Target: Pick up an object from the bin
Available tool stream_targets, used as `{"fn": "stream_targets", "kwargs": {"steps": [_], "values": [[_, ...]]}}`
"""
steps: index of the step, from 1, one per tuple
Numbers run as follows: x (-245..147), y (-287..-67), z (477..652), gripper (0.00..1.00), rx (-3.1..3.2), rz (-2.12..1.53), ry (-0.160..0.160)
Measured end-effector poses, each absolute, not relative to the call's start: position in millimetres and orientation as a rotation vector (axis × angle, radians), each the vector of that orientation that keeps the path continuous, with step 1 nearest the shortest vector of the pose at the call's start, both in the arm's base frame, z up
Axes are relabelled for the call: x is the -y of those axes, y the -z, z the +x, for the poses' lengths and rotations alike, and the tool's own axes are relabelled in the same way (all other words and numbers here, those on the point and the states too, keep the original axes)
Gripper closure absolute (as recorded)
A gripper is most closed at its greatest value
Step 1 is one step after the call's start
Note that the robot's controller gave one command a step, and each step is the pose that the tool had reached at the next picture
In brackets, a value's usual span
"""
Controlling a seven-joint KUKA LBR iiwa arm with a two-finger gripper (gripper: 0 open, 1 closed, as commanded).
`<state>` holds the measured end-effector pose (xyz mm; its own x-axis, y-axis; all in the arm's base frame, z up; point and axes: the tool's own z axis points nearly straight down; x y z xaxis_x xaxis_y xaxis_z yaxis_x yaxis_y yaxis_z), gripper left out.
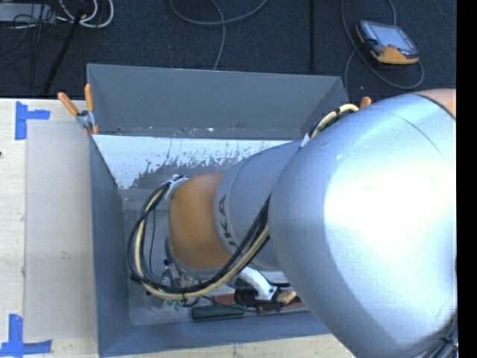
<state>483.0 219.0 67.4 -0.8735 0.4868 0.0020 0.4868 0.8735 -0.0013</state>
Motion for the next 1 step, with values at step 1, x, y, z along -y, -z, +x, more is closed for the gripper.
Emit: {"fn": "stream_targets", "kwargs": {"steps": [1], "values": [[-218.8, -185.4, 484.7, 1.00, 3.046, -0.789, 0.006]]}}
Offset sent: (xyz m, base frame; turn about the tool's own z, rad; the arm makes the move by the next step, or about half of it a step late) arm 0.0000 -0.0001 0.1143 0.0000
